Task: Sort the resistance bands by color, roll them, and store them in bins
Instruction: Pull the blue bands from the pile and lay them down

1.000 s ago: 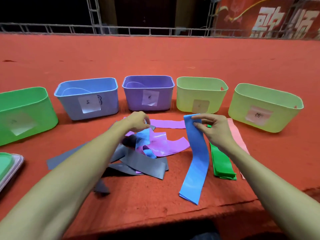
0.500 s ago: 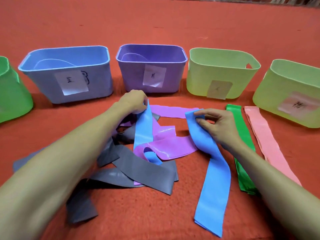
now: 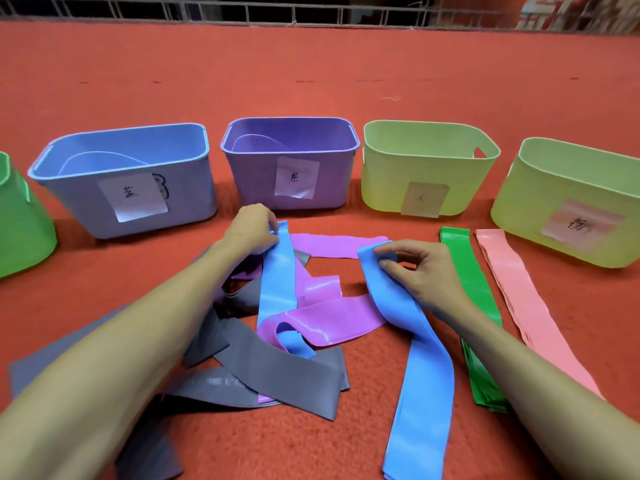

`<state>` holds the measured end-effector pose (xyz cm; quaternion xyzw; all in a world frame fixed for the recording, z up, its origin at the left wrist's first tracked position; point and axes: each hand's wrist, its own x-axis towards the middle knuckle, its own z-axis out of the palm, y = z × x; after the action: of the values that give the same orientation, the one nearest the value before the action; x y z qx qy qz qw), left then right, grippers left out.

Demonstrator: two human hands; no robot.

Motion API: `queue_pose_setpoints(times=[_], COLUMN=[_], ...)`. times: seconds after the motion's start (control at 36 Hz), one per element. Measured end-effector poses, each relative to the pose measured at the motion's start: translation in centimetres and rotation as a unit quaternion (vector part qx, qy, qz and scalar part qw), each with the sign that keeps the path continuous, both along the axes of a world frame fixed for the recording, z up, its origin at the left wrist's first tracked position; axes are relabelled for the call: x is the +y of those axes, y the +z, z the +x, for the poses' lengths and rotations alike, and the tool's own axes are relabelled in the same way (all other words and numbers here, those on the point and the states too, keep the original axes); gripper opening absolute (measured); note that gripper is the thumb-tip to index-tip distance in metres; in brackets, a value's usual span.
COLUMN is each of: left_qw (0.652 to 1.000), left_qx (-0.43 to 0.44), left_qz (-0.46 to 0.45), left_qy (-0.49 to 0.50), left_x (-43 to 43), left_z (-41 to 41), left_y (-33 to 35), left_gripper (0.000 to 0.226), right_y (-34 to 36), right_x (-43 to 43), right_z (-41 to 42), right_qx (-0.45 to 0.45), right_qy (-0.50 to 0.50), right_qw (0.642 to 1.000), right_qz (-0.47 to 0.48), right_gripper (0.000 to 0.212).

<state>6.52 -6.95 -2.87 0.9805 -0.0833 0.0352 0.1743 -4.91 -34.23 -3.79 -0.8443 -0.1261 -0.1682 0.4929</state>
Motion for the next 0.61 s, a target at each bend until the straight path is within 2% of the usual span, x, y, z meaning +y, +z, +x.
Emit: queue_pose_setpoints(times=[0.14,0.25,0.36,0.61], left_qw=[0.998,0.992,0.975,0.938], left_qx=[-0.042,-0.060,-0.071,-0.105], left_qz=[-0.036,-0.109,-0.204,-0.315], left_qy=[-0.012,-0.029,-0.046,-0.097], left_x=[0.4,0.0,-1.0,-2.8], left_z=[-0.5,-2.2,-5.4,-12.9], left_y=[0.7,3.1,5.6,10.4], left_gripper=[0.025,0.023,0.019,0.027], right_y=[0.8,2.4,4.6,10.3], right_x=[0.2,0.3,0.9,2.4], right_z=[-0.5,-1.2,-2.5,-6.5], right_qx=[-0.005,-0.013,-0.033,-0.099], right_qy=[0.003,0.018,0.038,0.056], right_qw=[1.000,0.999,0.998,0.992], right_qz=[0.013,0.034,0.033,0.052], right_gripper=[0.035,0.034,0.034,0.021])
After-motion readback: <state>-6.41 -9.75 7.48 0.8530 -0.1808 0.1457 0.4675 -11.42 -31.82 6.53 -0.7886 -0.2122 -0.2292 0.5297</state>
